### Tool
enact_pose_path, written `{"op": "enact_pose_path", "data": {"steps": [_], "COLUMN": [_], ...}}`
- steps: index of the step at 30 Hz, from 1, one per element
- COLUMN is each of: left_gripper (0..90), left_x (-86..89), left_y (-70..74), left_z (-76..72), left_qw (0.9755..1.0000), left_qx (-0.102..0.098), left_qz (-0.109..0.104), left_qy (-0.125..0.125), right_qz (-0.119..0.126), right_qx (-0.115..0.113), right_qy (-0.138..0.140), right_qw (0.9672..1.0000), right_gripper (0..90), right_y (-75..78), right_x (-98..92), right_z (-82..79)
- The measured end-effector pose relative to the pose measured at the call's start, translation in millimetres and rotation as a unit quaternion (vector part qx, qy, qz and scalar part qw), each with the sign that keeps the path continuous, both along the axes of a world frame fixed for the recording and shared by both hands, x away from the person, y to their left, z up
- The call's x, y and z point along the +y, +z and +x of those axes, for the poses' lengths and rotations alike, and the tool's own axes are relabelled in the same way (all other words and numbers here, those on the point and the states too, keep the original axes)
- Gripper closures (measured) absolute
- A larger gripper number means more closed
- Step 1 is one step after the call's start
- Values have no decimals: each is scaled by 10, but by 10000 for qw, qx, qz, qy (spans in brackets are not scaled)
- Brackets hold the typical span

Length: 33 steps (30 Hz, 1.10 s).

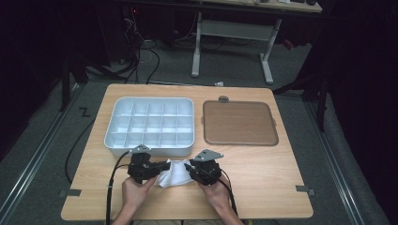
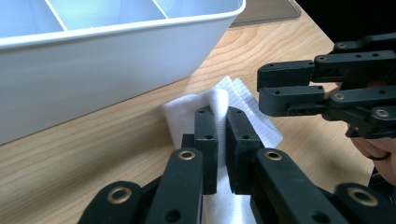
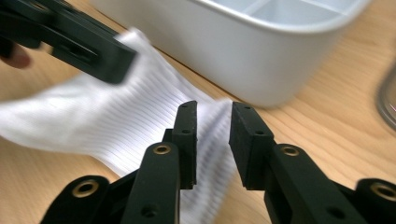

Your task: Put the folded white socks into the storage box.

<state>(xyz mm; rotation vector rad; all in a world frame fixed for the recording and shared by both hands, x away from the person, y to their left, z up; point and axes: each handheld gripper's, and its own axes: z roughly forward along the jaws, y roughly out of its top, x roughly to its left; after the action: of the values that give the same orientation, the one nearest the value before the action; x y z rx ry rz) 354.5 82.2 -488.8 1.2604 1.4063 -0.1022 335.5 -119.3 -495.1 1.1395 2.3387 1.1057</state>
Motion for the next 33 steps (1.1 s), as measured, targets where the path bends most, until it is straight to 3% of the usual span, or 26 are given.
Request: {"op": "enact_pose_path", "data": {"steps": [8,23,33], "left_gripper": [848,847,847], "left_x": [-44,-245,-260], "left_y": [15,69,69], "left_z": [0,43,28], "left_qw": [10000,9996,9993], "left_qx": [-2,-75,-106], "left_qz": [2,113,174], "left_qy": [-59,-231,-313], "right_qz": [-97,-88,5], "right_qx": [383,423,452], "right_qy": [-30,98,304], "right_qw": [9992,9990,9985], "right_gripper": [695,731,735], "right_y": [-210,-250,-265], "right_x": [-20,-7,130], "right_z": [42,66,21]}}
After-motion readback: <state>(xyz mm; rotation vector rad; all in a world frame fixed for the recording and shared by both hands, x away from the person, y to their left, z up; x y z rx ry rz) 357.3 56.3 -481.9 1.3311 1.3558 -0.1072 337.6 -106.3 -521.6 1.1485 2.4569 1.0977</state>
